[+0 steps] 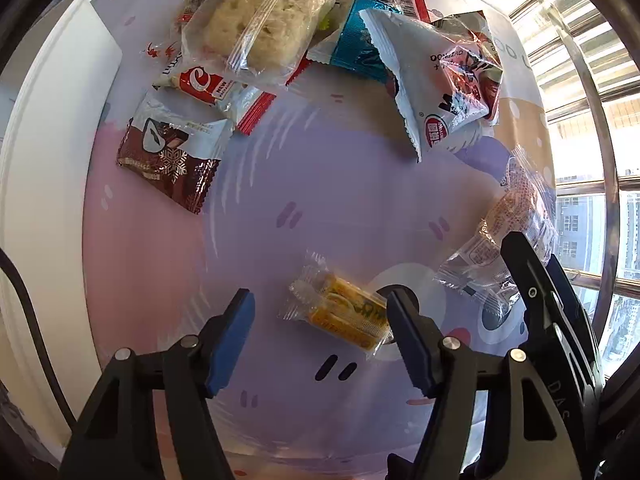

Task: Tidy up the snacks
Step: 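Grasp the yellow bar with the left gripper while the right gripper grasps the barcode bag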

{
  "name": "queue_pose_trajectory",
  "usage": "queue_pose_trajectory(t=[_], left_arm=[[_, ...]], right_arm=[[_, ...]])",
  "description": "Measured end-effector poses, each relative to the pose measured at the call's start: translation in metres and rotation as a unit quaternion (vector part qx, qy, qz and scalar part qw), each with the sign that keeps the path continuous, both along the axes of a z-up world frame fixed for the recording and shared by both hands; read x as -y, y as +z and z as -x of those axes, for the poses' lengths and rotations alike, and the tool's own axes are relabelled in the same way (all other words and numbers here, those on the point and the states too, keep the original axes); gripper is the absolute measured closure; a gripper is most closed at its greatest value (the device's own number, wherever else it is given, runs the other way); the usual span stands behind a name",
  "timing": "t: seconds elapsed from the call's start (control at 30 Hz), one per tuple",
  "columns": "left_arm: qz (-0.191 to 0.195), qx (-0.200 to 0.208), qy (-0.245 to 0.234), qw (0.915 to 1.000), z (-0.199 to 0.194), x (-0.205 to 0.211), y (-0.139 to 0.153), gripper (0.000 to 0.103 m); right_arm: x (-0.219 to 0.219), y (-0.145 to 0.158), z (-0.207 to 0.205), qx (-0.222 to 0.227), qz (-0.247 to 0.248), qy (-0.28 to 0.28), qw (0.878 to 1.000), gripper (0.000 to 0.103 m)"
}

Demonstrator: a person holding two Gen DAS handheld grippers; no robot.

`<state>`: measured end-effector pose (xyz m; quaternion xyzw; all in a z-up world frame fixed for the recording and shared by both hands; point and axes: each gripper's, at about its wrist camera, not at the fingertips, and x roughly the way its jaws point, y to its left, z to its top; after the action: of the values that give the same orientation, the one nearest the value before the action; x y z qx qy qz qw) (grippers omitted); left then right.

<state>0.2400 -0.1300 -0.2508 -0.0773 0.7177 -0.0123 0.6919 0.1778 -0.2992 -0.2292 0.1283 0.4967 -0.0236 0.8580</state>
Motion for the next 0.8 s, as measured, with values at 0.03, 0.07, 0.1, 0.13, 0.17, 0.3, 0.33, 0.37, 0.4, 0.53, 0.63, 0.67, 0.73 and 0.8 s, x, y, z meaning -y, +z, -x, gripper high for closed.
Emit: queue_pose_trajectory(t=[0.03, 0.07, 0.1, 0.13, 0.17, 0.3, 0.33, 0.37, 0.4, 0.53, 0.63, 0.67, 0.73, 0.8], left_arm=[[0.0, -0.002, 0.0, 1.0, -0.001, 0.004, -0.002, 0.041], [0.001, -0.002, -0.001, 1.0, -0.001, 0.006, -0.003, 0.042], [0.001, -0.002, -0.001, 1.0, -0.002, 0.007, -0.004, 0.044], [-0.001, -0.003, -0.002, 1.0, -0.002, 0.008, -0.004, 0.045], [-0.002, -0.005, -0.001, 1.0, -0.003, 0.007, -0.004, 0.045], [-0.011, -0.027, 0.004, 0.9996, -0.004, 0.02, -0.014, 0.053], [-0.014, -0.025, 0.005, 0.9996, -0.003, 0.023, -0.014, 0.055], [-0.015, -0.026, 0.003, 0.9995, -0.003, 0.025, -0.015, 0.055], [-0.017, -0.025, 0.001, 0.9995, -0.003, 0.027, -0.014, 0.057], [-0.018, -0.025, 0.004, 0.9995, -0.001, 0.029, -0.014, 0.071], [-0.012, -0.025, 0.011, 0.9996, 0.001, 0.026, -0.014, 0.082], [-0.009, -0.025, 0.01, 0.9996, 0.005, 0.023, -0.011, 0.082], [-0.003, -0.026, 0.012, 0.9996, 0.007, 0.018, -0.013, 0.083], [0.0, -0.026, 0.012, 0.9996, 0.007, 0.013, -0.015, 0.083]], right_arm=[[0.0, -0.001, -0.001, -0.004, 0.0, 0.002, 1.0, 0.029], [0.0, -0.002, -0.001, -0.005, -0.004, 0.005, 1.0, 0.03], [0.001, -0.002, -0.001, -0.005, -0.007, 0.007, 1.0, 0.032], [0.001, -0.002, -0.002, -0.004, -0.009, 0.009, 1.0, 0.033], [0.0, -0.003, -0.002, -0.003, -0.009, 0.013, 1.0, 0.035], [-0.002, -0.003, -0.003, -0.005, -0.011, 0.031, 0.999, 0.045], [-0.004, -0.005, -0.004, -0.014, -0.007, 0.036, 0.999, 0.048], [-0.006, -0.007, -0.006, -0.021, 0.002, 0.04, 0.999, 0.05], [-0.006, -0.007, -0.006, -0.02, 0.001, 0.043, 0.999, 0.051], [-0.004, -0.006, -0.006, -0.02, -0.003, 0.05, 0.999, 0.052], [-0.005, -0.005, -0.006, -0.023, 0.002, 0.055, 0.998, 0.053], [-0.006, -0.005, -0.006, -0.025, 0.004, 0.056, 0.998, 0.054], [-0.006, -0.003, -0.005, -0.026, 0.006, 0.058, 0.998, 0.054], [-0.007, -0.002, -0.004, -0.028, 0.007, 0.059, 0.998, 0.055]])
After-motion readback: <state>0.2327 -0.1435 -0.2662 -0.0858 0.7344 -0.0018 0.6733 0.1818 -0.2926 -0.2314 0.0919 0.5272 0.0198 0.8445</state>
